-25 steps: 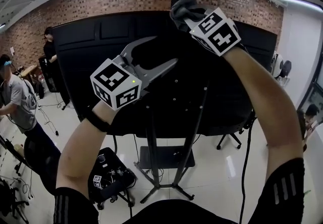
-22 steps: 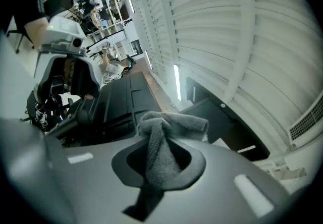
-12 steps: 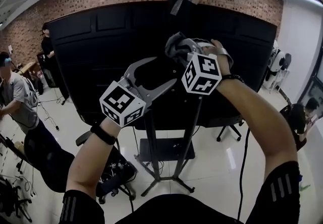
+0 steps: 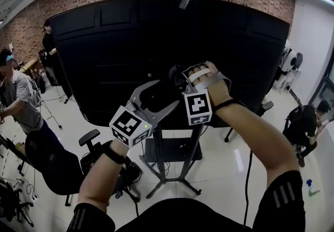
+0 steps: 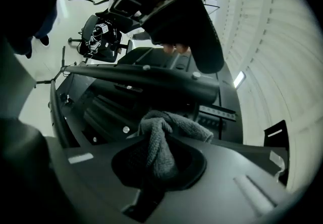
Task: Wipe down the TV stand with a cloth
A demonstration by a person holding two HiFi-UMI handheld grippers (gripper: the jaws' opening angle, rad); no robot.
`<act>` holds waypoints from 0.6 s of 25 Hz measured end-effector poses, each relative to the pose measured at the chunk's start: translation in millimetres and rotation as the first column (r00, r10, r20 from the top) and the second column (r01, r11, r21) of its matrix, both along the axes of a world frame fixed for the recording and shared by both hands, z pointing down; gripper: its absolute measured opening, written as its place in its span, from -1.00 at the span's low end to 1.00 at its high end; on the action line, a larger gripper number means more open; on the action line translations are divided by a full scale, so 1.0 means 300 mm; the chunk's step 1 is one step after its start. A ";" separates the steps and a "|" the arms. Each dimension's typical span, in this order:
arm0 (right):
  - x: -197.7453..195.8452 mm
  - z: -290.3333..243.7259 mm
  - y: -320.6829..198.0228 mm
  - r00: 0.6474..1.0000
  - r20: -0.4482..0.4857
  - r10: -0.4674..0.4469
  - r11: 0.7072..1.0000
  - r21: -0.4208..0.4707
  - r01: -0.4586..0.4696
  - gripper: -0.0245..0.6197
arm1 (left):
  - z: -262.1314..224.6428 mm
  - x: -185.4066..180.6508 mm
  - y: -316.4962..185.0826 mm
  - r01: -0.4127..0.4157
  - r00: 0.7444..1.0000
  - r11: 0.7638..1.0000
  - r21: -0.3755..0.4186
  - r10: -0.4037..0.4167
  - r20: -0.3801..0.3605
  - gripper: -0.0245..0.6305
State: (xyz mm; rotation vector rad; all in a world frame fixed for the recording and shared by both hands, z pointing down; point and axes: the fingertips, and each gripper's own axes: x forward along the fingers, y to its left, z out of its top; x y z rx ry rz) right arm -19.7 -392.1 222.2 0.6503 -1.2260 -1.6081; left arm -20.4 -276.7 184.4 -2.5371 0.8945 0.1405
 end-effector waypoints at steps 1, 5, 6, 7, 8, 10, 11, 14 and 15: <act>-0.003 0.036 0.001 1.000 -0.013 0.003 1.000 -0.004 -0.003 -0.88 | 0.027 -0.006 0.000 0.007 1.000 1.000 -0.012 -0.007 -0.001 0.05; -0.004 0.182 -0.003 0.998 -0.057 0.014 1.000 -0.015 -0.015 -0.87 | 0.138 -0.020 -0.004 0.037 0.999 0.998 -0.053 -0.037 0.010 0.05; -0.001 0.220 -0.004 0.998 -0.061 0.018 0.999 -0.029 -0.020 -0.87 | 0.167 -0.020 -0.003 0.040 0.999 0.997 -0.065 -0.039 0.013 0.05; 0.002 0.259 -0.007 0.998 -0.062 0.023 0.999 -0.045 -0.026 -0.88 | 0.194 -0.019 -0.003 0.041 0.999 0.996 -0.077 -0.040 0.013 0.05; 0.004 0.295 -0.012 0.998 -0.062 0.028 0.998 -0.059 -0.031 -0.88 | 0.219 -0.021 -0.005 0.041 0.999 0.995 -0.090 -0.041 0.009 0.05; 0.002 0.359 -0.023 0.998 -0.054 0.035 0.996 -0.079 -0.039 -0.88 | 0.262 -0.031 -0.014 0.046 0.999 0.992 -0.117 -0.047 -0.004 0.05; -0.001 0.386 -0.025 0.998 -0.045 0.038 0.995 -0.088 -0.042 -0.88 | 0.283 -0.036 -0.019 0.050 0.999 0.990 -0.131 -0.052 -0.012 0.05; -0.004 0.461 -0.024 0.998 -0.017 0.056 0.991 -0.121 -0.058 -0.88 | 0.339 -0.041 -0.029 0.056 0.998 0.984 -0.170 -0.061 -0.027 0.05; -0.004 0.483 -0.024 0.998 -0.014 0.061 0.989 -0.131 -0.062 -0.88 | 0.356 -0.040 -0.030 0.055 0.998 0.982 -0.182 -0.061 -0.031 0.05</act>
